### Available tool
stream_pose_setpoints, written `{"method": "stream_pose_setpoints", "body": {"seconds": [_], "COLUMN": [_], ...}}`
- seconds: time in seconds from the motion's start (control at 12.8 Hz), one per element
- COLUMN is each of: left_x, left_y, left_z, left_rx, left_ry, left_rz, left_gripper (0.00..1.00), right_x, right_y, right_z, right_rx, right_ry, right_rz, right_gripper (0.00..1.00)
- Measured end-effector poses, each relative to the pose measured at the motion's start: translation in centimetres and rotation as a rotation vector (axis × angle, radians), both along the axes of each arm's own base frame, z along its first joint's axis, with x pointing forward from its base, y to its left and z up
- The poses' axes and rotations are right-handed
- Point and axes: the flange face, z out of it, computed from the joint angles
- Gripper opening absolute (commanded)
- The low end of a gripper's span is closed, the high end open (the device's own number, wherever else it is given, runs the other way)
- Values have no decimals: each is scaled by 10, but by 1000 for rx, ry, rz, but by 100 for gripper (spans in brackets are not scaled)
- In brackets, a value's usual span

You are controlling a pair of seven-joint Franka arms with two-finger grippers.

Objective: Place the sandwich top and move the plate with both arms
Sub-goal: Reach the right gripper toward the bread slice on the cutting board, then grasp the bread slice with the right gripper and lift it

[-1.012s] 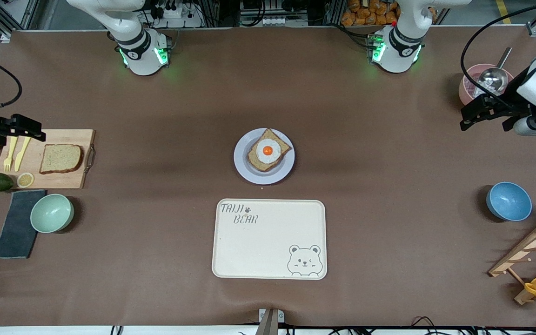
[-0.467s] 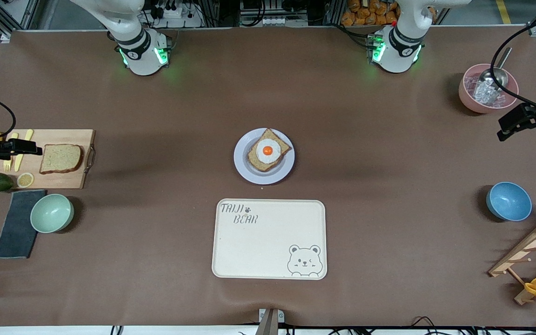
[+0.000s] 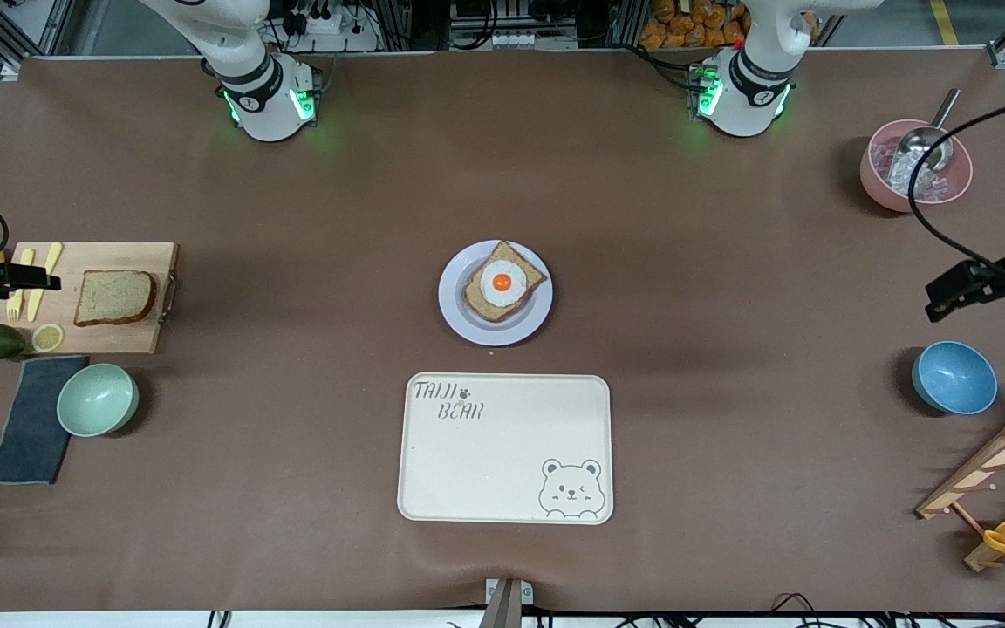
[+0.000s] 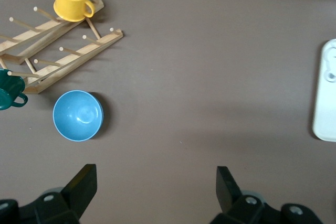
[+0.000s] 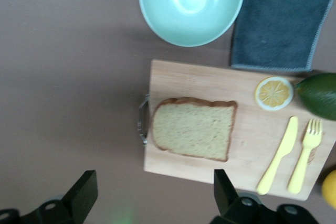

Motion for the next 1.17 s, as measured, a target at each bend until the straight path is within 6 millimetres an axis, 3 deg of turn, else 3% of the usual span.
{"method": "stream_pose_setpoints", "body": {"seconds": [0.16, 0.47, 0.55, 0.78, 1.01, 1.17], "left_x": [22, 58, 63, 64, 63, 64], "left_y": [6, -16, -27, -73, -101, -116], "left_z": [-42, -129, -137, -136, -137, -148], "left_rx": [-101, -242, -258, -367, -449, -490], "left_ry": [39, 110, 114, 122, 129, 153], "left_rz": [48, 92, 96, 102, 97, 96], "left_gripper": [100, 100, 100, 100, 100, 100], "right_x": [-6, -14, -15, -17, -18, -22], "right_y": [-24, -59, -68, -76, -75, -83], "right_z": [-24, -79, -95, -135, -160, -168], "right_rx": [4, 56, 65, 69, 106, 117], "right_ry": [8, -4, -13, -1, -2, -15], "right_rz": [24, 78, 92, 115, 135, 157], "right_gripper": [79, 76, 74, 68, 63, 62]}}
